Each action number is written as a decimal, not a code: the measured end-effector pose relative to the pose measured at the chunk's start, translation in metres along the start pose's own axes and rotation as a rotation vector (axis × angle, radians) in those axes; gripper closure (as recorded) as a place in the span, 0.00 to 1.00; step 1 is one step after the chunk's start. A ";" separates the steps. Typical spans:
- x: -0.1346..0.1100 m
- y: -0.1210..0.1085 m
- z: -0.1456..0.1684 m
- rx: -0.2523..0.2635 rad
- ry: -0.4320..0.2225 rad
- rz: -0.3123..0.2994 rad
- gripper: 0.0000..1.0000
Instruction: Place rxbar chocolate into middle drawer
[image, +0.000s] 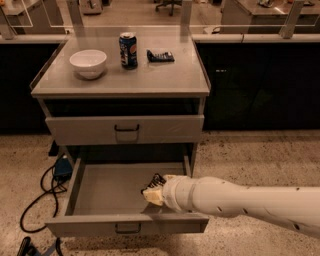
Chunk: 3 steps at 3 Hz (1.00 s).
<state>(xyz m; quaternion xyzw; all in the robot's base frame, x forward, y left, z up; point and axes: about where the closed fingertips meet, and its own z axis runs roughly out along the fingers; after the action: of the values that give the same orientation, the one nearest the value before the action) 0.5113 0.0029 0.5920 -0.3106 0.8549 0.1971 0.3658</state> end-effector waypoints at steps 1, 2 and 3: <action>0.006 -0.005 0.003 -0.047 -0.052 -0.049 1.00; -0.020 -0.010 0.001 -0.144 -0.173 -0.186 1.00; -0.026 -0.031 -0.011 -0.160 -0.241 -0.187 1.00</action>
Offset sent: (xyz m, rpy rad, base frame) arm 0.1638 -0.1011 -0.0888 0.7676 -0.0683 0.1986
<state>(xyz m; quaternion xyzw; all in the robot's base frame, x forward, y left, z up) 0.5411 -0.0161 0.6152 -0.3911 0.7538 0.2654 0.4564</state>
